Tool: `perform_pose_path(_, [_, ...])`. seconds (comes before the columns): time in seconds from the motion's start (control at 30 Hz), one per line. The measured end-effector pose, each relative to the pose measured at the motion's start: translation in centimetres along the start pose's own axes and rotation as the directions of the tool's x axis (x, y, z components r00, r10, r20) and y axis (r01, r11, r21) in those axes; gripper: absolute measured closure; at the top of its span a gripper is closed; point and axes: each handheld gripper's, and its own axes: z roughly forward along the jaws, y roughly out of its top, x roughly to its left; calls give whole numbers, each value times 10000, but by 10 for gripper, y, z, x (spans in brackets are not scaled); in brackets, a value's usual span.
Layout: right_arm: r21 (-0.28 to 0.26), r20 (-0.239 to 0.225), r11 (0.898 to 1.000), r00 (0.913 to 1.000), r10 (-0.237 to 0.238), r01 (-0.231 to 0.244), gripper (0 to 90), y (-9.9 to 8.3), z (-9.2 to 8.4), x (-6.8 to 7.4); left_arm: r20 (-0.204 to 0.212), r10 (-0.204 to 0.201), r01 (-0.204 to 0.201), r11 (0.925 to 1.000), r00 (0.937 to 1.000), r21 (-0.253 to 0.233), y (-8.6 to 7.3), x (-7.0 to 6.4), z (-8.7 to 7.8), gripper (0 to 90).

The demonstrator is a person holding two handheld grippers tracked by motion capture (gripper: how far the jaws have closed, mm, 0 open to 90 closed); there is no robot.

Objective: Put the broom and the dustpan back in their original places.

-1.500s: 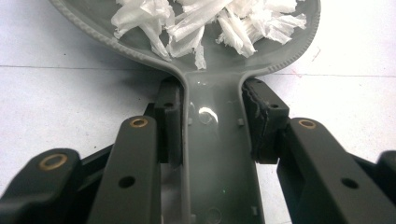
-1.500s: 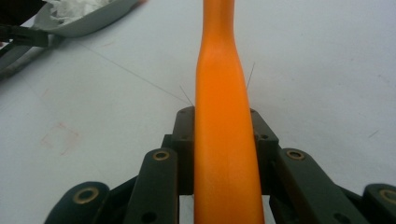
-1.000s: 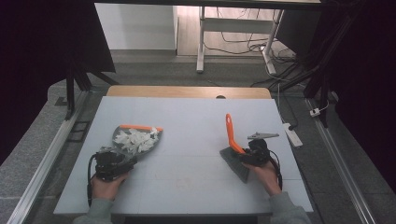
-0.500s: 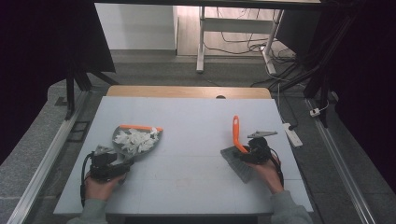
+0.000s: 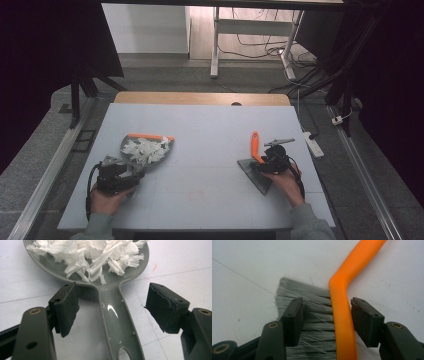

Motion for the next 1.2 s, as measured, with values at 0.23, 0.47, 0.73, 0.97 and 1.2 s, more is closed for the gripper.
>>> perform_pose_path(0.23, [-795, 216, 9964, 9994, -283, 299, 447, 0, -12, 3, -60, 358, -358, 9994, 9993, -33, 1, 0, -4, 272])
perform_pose_path(0.47, [-1590, 150, 9845, 9972, -726, 741, 459, -5, -29, 7, 554, 1012, -1006, 9948, 9933, -141, 4, -6, -9, 282])
perform_pose_path(0.73, [-2058, -194, 9713, 9918, -1261, 1195, 464, -17, -43, 12, 1567, 2152, -2166, 9762, 9639, -80, 12, -17, -8, 289])
perform_pose_path(0.97, [-2275, -267, 9576, 9819, -1875, 1766, 472, -33, -48, 19, 2152, 2362, -2448, 9695, 9476, 136, 11, -7, -7, 290])
perform_pose_path(1.2, [-2393, -86, 9499, 9778, -2094, 2013, 472, -54, -55, 15, 2498, 2272, -2422, 9697, 9413, 307, 0, 2, -9, 292])
